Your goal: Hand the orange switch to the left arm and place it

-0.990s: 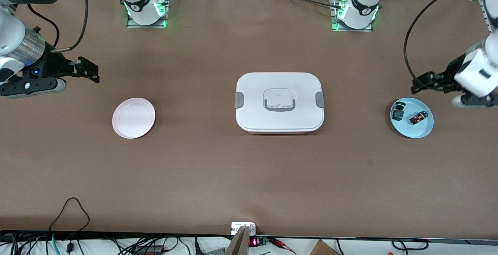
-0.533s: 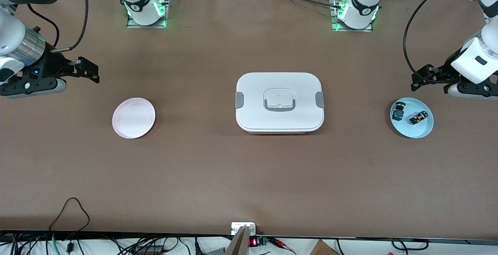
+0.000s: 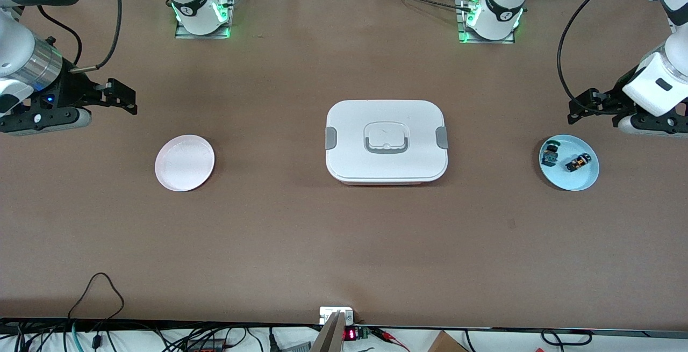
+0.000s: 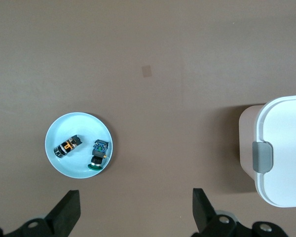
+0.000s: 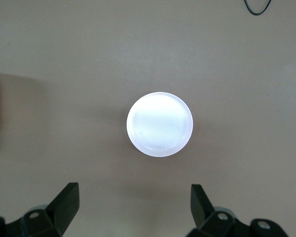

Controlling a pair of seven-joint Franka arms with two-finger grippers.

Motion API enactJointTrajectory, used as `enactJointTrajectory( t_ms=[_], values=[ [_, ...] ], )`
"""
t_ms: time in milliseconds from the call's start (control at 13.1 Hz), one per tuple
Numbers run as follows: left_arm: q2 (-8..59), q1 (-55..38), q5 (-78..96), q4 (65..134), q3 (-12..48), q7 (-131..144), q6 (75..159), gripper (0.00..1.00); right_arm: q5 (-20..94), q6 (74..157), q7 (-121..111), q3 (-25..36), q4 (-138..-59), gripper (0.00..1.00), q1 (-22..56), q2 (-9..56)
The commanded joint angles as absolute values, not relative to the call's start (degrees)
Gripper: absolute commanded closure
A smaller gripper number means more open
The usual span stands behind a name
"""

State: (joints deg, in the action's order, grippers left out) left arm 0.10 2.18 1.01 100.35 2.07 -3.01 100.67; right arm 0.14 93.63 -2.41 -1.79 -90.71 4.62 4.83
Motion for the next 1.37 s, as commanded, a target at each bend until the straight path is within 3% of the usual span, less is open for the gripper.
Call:
enactJointTrajectory(
  t_ms=[0,1294],
  values=[
    [0.2,1.4,1.4,98.9,1.3,-3.6,99.0,0.00,1.0,92.8,-2.0,-1.9,-90.4,0.00,4.3,4.6],
    [1.1,1.5,1.5,98.1,1.2,-3.9,98.7,0.00,1.0,92.9,-1.9,-1.9,-90.4,0.00,3.8,4.7]
  ],
)
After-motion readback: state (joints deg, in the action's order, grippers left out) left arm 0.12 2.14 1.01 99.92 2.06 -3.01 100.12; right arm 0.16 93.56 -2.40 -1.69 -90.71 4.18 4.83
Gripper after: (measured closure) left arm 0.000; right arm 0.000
